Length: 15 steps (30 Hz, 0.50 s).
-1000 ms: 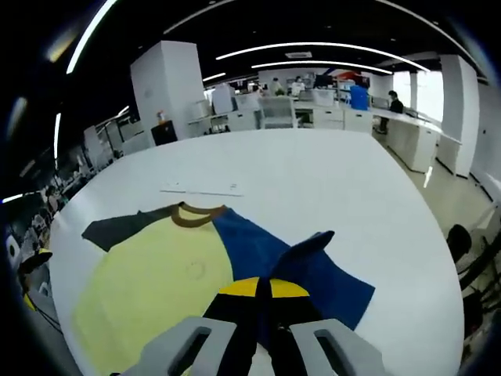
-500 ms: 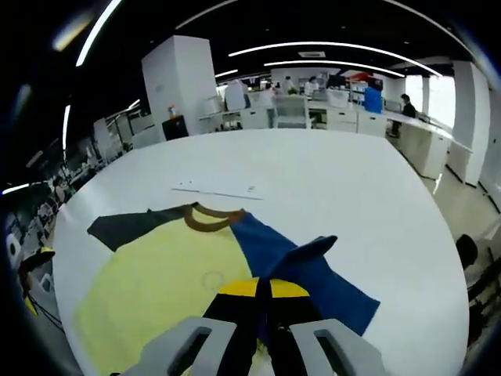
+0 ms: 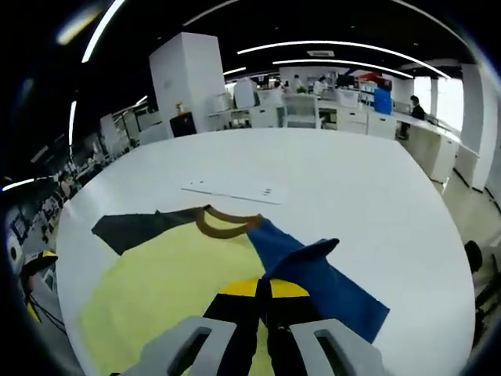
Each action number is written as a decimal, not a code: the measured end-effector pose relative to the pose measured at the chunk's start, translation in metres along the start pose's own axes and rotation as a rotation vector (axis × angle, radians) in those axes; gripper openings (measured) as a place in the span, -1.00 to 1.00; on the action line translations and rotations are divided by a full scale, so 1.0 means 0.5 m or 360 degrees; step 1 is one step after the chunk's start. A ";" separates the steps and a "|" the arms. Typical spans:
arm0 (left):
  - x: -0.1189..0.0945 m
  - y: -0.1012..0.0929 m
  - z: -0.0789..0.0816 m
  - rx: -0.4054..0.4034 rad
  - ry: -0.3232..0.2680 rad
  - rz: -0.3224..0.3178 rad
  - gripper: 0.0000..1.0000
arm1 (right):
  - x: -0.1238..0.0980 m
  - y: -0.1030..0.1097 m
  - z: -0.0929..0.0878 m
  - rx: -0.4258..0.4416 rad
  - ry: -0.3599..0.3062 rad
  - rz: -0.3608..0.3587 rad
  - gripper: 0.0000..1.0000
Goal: Fold the garment on the visible template until the final outline fits inside the template.
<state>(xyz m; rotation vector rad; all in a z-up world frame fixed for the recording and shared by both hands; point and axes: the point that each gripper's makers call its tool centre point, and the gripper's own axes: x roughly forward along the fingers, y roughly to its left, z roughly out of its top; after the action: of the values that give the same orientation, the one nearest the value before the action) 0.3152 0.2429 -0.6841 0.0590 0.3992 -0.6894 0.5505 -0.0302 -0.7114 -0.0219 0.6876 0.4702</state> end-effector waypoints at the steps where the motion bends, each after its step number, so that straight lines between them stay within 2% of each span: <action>1: 0.000 0.000 0.000 0.0000 0.0000 0.0001 0.98 | 0.007 0.000 0.003 -0.0005 0.0005 0.0003 -1.00; 15: -0.007 0.004 -0.005 -0.0010 -0.0003 0.0011 0.98 | 0.057 0.047 0.029 -0.0068 0.0030 0.0073 -1.00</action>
<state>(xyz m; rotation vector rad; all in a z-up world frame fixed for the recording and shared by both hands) 0.3131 0.2471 -0.6852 0.0536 0.3991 -0.6812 0.5687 0.0053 -0.7145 -0.0513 0.6977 0.5291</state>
